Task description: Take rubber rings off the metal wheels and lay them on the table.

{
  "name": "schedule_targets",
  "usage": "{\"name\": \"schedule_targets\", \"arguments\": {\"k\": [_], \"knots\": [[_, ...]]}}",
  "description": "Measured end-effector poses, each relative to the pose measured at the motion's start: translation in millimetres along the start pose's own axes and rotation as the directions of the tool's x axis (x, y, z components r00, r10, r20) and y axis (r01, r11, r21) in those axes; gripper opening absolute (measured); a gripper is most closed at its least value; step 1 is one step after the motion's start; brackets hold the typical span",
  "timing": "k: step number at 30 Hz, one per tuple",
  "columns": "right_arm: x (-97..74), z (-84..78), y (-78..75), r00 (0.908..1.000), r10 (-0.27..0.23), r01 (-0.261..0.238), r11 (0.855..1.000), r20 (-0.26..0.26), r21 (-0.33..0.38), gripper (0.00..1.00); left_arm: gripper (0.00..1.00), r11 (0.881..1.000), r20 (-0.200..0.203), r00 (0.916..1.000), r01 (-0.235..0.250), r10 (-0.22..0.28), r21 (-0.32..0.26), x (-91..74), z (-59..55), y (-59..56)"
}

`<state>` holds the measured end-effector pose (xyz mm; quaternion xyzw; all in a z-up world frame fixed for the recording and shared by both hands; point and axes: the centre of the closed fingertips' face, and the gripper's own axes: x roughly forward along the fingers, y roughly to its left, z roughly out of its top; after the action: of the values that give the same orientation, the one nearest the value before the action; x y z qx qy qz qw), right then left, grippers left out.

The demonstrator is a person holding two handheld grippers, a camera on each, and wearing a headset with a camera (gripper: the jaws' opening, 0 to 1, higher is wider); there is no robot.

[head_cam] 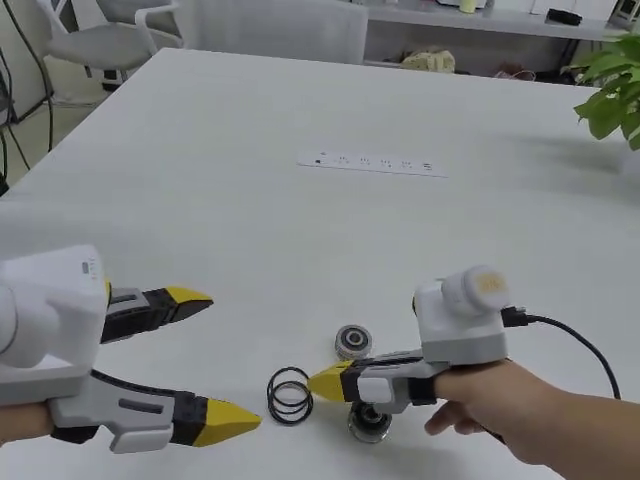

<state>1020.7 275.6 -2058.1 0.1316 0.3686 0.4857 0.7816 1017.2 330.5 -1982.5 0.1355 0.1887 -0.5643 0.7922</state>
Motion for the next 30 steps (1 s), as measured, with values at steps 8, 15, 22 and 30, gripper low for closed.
{"name": "schedule_targets", "arguments": {"k": [8, 15, 22, 30], "knots": [[2.3, -7.2, -3.3, 0.9993, -0.014, 0.013, 1.000, -0.034, -0.012, 0.00, 0.75, 1.000, -0.005, 1.0000, -0.005, 0.005, -0.001, -0.9, -2.8, 0.7], [3.0, -9.8, -7.7, 0.9985, -0.032, 0.031, 0.999, -0.044, -0.022, 0.00, 0.74, 1.000, -0.013, 0.9999, -0.006, 0.006, -0.004, -1.3, -5.5, 0.0], [4.5, -9.9, -10.4, 0.9981, -0.042, 0.041, 0.999, -0.045, -0.032, 0.00, 0.74, 1.000, -0.015, 0.9999, -0.004, 0.004, -0.009, -0.7, -5.9, -1.2], [3.2, -9.5, -12.3, 0.9979, -0.051, 0.049, 0.998, -0.041, -0.043, 0.04, 0.74, 1.000, -0.025, 0.9997, -0.003, 0.003, -0.009, -0.7, -8.6, -1.3]]}}
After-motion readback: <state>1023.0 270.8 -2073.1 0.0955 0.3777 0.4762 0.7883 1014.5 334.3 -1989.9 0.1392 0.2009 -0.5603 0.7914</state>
